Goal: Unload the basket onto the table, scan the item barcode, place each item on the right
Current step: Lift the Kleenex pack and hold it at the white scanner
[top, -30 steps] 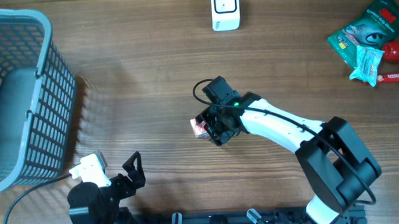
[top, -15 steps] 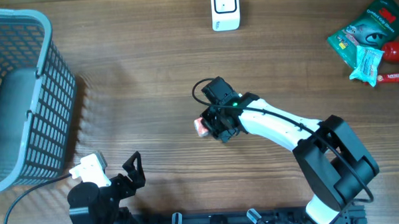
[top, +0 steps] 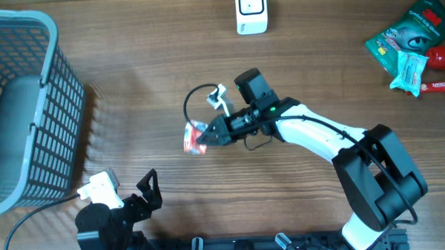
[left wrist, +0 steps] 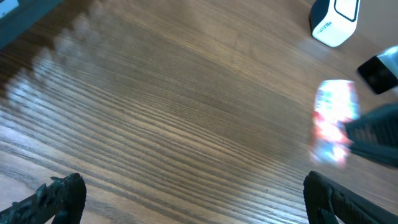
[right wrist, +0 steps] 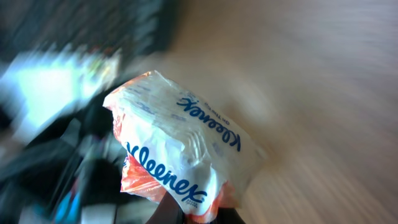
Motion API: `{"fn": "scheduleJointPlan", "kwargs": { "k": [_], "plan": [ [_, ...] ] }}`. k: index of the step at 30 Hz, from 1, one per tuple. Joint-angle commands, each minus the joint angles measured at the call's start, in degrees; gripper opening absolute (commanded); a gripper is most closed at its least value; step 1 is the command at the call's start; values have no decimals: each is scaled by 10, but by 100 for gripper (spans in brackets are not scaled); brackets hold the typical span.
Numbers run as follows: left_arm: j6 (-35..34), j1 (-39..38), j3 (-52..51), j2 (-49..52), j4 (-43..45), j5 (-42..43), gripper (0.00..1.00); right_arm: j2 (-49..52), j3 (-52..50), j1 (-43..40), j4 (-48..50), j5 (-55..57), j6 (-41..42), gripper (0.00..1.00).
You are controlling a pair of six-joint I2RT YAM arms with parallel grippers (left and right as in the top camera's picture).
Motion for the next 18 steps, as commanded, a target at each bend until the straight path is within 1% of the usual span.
{"fn": "scheduleJointPlan", "kwargs": {
  "k": [1,2,6,8,10,14,18],
  "plan": [
    [-3,-2,0,-3,2,7,100,-16,-4,0,5,-198,-242,4],
    [-3,-2,0,-3,2,7,100,-16,-4,0,11,-207,-257,5],
    [-3,-2,0,-3,2,7,100,-16,-4,0,64,-328,-360,5],
    [-3,-2,0,-3,2,7,100,-16,-4,0,99,-338,-352,5],
    [-3,-2,0,-3,2,7,100,-16,-4,1,126,-338,-318,5],
    [-3,-2,0,-3,2,7,100,-16,-4,1,127,-338,-308,5],
    [-3,-2,0,-3,2,7,100,-16,-4,1,128,-336,-316,5]
  ]
}}
